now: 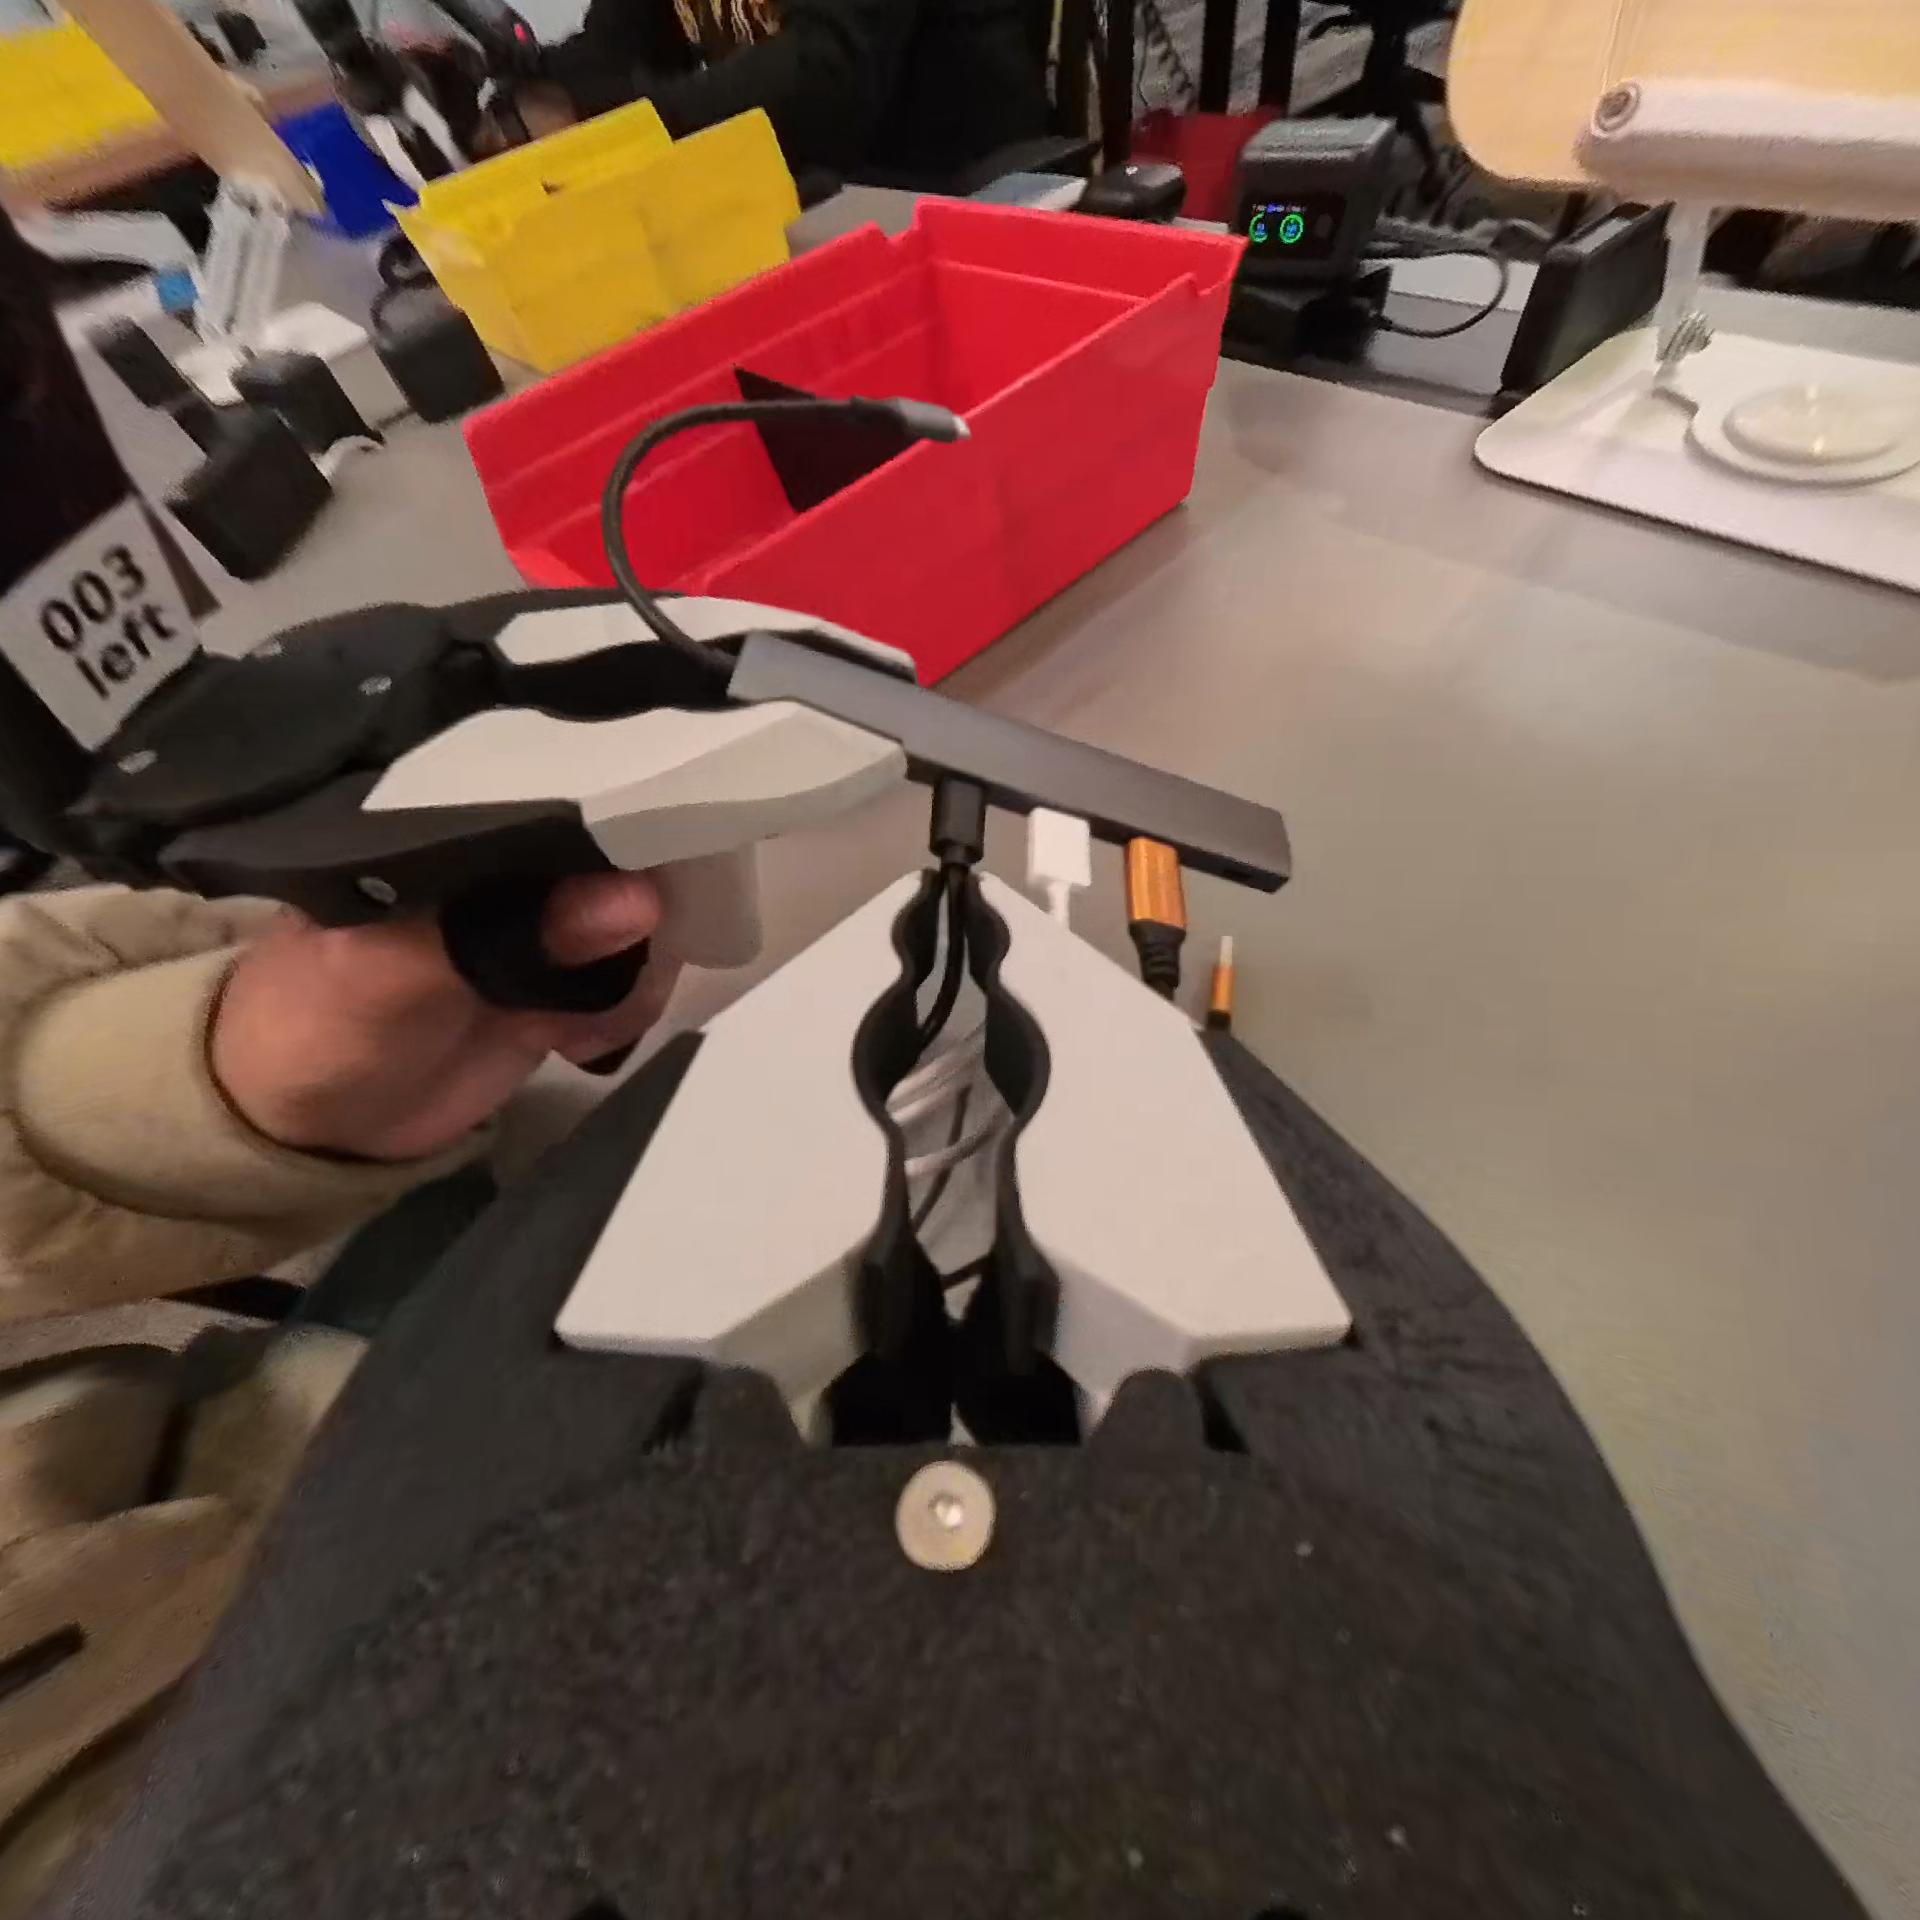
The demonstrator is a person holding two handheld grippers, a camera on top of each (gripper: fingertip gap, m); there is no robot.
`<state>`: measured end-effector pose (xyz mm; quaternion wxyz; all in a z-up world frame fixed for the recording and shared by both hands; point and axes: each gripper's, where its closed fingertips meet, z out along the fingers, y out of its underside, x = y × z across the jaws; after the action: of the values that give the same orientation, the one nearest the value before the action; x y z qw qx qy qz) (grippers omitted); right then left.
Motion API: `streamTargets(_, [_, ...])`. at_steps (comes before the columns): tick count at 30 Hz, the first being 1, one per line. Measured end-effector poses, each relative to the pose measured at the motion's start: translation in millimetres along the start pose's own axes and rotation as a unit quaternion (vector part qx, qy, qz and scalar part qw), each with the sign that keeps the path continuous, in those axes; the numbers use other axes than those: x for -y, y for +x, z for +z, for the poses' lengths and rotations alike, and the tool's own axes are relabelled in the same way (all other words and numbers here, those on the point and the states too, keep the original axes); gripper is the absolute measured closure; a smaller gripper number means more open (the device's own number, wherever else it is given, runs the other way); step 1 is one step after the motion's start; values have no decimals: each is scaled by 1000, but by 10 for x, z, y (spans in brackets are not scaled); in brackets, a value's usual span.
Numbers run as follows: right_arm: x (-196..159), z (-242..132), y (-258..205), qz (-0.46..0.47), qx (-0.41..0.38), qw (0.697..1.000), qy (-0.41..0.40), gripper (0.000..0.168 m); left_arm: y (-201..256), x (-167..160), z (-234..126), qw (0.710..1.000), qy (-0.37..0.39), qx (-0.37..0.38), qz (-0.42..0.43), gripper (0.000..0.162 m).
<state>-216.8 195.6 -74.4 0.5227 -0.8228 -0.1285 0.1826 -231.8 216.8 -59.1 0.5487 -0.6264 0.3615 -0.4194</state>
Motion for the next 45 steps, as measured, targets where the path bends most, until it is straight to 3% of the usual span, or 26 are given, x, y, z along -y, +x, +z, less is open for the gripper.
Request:
streamTargets(1, [2,-3,-5,24,8,1000,8,165,4,2,-4,1000,4,-2,-5,138])
streamTargets(8, [26,5,-9,33,-16,998,53,165,35,18,-17,1000,8,1,27,138])
streamTargets(13, [-8,44,-68,46,17,997,53,166,66,39,-51,997,4,-2,74,138])
streamTargets(20, [139,-57,-68,55,-3,989,137,166,122,123,-68,993,14,0,117,138])
streamTargets(24, [116,-8,-83,52,12,991,123,166,110,131,-79,990,10,4,143,138])
streamTargets(27, [114,-46,-169,62,75,988,118,165,109,171,-136,982,7,-22,186,138])
streamTargets(31, [293,-390,-127,81,191,964,166,143,90,327,-343,979,52,-94,173,138])
streamTargets(33, [350,-506,155,118,195,956,184,134,138,397,-435,975,83,-138,151,138])
streamTargets(36, [217,-412,217,192,277,933,123,119,273,458,-496,961,124,-184,163,139])
streamTargets(37, [194,-380,129,223,329,912,106,118,345,445,-509,955,130,-203,171,139])
streamTargets(40, [269,-382,-117,318,480,814,81,121,503,366,-515,940,131,-236,208,138])
streamTargets(41, [277,-395,-185,329,514,789,68,131,523,343,-502,938,129,-238,216,138])
streamTargets(44, [157,-323,-380,308,549,776,6,144,543,300,-482,933,138,-237,233,138])
streamTargets(45, [206,-329,-395,309,559,769,14,158,542,253,-465,932,130,-238,239,139])
